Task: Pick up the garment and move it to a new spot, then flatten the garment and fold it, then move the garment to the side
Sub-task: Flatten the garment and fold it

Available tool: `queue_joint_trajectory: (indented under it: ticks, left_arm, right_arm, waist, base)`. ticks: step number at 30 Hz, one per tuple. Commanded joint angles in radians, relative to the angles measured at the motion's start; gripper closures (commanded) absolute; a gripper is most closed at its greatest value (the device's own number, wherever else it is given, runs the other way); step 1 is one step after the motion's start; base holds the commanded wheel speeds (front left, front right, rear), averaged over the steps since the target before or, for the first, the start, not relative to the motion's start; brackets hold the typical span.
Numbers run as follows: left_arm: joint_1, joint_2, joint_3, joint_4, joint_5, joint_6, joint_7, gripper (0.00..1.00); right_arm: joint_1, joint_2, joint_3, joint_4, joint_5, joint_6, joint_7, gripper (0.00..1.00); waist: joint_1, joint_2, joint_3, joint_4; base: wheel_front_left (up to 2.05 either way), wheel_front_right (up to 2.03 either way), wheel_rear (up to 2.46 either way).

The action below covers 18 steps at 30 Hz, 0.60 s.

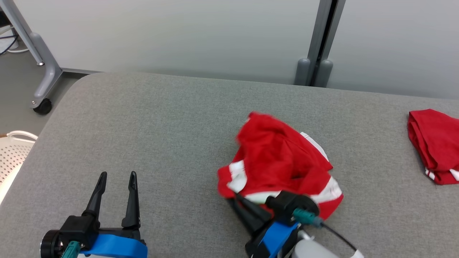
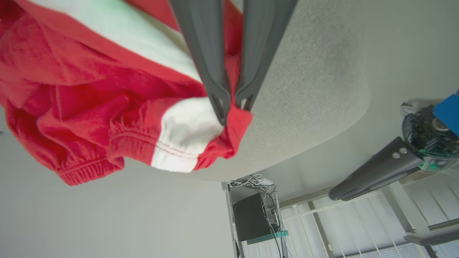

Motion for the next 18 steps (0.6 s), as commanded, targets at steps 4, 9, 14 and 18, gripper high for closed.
queue_joint_trajectory:
  ticks: [4, 9, 14, 18]
  left_arm:
    - [-0.013, -0.001, -0.001, 0.001, -0.002, -0.001, -0.005, 0.00]
    - [-0.013, -0.006, 0.008, -0.001, -0.002, -0.001, -0.004, 0.00]
    - [-0.003, -0.011, 0.023, 0.002, -0.001, -0.001, -0.004, 0.00]
    - [0.014, -0.015, 0.033, 0.004, 0.002, -0.001, -0.005, 0.00]
  right_arm:
    - [0.025, -0.003, 0.142, 0.016, 0.060, 0.000, -0.001, 1.00]
    - [0.017, -0.003, 0.194, 0.014, 0.086, 0.000, -0.001, 0.00]
    - [0.019, -0.002, 0.149, 0.005, 0.074, 0.000, -0.001, 0.00]
    - [0.048, -0.003, 0.071, -0.014, 0.032, 0.000, -0.001, 0.00]
  waist:
    - [0.0000, 0.0001, 0.006, 0.010]
    - [0.0000, 0.0001, 0.013, 0.000]
    - [0.0000, 0.0001, 0.004, -0.034]
    - [0.0000, 0.0001, -0.015, -0.066]
  base:
    - [0.00, 0.00, 0.00]
    - [0.00, 0.00, 0.00]
    - [0.00, 0.00, 0.00]
    - [0.00, 0.00, 0.00]
